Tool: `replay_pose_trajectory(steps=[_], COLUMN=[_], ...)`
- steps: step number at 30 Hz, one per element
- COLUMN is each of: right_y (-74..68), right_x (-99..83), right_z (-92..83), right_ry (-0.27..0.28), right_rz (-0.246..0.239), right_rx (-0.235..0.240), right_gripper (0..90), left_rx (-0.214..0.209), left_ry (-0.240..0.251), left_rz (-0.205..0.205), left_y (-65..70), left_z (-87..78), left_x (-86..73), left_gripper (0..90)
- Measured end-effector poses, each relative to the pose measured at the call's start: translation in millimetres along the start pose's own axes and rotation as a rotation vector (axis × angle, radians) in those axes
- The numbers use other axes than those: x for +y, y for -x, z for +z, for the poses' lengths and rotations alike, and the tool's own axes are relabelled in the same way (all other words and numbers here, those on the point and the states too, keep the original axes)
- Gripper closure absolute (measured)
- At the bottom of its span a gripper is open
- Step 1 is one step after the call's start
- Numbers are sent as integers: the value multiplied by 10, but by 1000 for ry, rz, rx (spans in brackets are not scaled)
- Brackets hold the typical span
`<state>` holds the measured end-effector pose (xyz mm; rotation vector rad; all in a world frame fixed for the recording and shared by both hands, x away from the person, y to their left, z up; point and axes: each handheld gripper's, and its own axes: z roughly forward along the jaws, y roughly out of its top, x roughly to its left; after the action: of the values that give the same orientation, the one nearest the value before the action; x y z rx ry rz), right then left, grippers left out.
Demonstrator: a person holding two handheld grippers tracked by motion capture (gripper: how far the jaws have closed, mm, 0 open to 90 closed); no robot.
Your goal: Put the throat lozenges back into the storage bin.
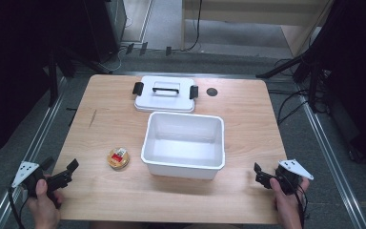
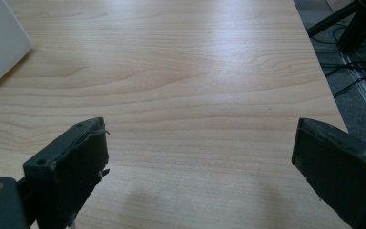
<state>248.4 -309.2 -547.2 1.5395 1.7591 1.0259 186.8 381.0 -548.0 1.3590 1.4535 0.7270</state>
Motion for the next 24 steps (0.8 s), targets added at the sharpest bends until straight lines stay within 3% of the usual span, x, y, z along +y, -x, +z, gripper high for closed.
replay_pose_trajectory(steps=[5,7,8,9,10,12,19,24], right_y=[1,0,0,1,1,6,4,5], right_x=[-1,-1,-1,-1,0,1,1,2], right_z=[-3,-2,-1,0,2,5,6,8], right_ry=[-3,-4,-5,-5,-6,-6,-8,-12], right_rz=[5,4,3,3,3,0,-3,-3], right_rx=[3,4,4,6,8,11,13,16], right_gripper=[51,51,51,51,51,51,53,53], left_rx=[14,36,29,29,20,5,-33,-27], left_ry=[-30,-54,-64,-64,-86,-112,-183,-234], left_rz=[39,76,104,104,152,190,252,278], left_y=[41,90,139,139,210,281,453,534], left_z=[35,55,74,74,99,129,230,280], left_x=[35,65,92,92,131,171,309,449], left_gripper=[0,0,0,0,0,0,0,0])
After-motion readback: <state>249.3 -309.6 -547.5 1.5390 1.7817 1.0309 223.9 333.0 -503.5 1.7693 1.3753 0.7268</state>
